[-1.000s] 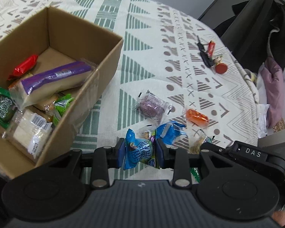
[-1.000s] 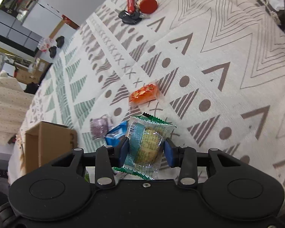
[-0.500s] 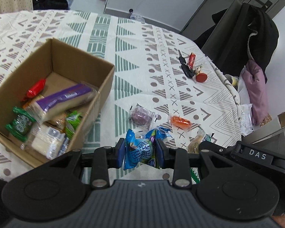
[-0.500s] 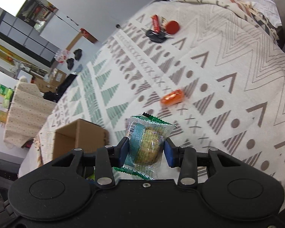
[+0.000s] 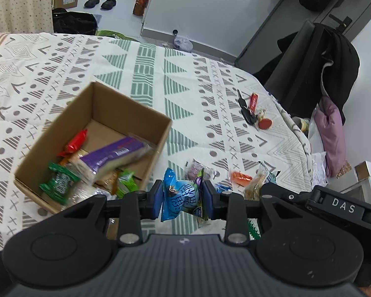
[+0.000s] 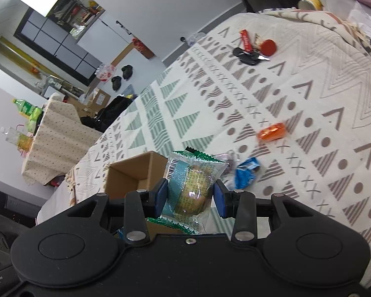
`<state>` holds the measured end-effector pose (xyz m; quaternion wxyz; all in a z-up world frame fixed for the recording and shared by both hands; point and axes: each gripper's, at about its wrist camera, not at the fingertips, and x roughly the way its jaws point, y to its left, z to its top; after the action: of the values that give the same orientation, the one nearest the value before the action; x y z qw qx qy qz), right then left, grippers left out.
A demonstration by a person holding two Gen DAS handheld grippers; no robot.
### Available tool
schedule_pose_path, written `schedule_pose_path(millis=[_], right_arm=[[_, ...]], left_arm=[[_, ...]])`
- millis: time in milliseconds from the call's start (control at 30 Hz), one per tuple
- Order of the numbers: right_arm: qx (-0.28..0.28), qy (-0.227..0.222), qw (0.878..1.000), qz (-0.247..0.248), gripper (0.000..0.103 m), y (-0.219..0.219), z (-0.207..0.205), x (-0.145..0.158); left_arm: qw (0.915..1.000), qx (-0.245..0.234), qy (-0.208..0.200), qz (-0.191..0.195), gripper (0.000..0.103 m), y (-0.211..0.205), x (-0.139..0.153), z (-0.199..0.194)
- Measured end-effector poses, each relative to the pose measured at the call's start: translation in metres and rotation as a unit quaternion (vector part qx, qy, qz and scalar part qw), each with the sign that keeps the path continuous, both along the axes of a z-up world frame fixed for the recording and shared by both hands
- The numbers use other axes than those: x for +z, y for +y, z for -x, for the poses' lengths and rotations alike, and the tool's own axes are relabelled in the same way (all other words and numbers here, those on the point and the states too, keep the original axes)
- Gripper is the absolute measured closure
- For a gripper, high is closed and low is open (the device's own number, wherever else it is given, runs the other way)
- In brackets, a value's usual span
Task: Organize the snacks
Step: 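Carry both snacks over the box and open both tools to drop them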
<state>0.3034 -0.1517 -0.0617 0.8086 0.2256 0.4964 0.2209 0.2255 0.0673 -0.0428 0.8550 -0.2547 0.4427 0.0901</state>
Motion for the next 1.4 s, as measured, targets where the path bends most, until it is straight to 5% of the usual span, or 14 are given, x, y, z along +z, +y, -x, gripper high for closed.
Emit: schedule_pose_path(millis=[867, 1400], right_arm=[[0.058, 0.001, 0.998, -0.017, 0.064, 0.096, -0.011, 0.006], [0.074, 0.012, 0.997, -0.020, 0.064, 0.138, -0.023, -0.002]], left_arm=[[0.9988, 0.046, -0.006, -0.014, 0.068, 0.102, 0.014, -0.018], [0.9981, 0.059, 0.014, 0.004, 0.043, 0.140, 0.007, -0.026]])
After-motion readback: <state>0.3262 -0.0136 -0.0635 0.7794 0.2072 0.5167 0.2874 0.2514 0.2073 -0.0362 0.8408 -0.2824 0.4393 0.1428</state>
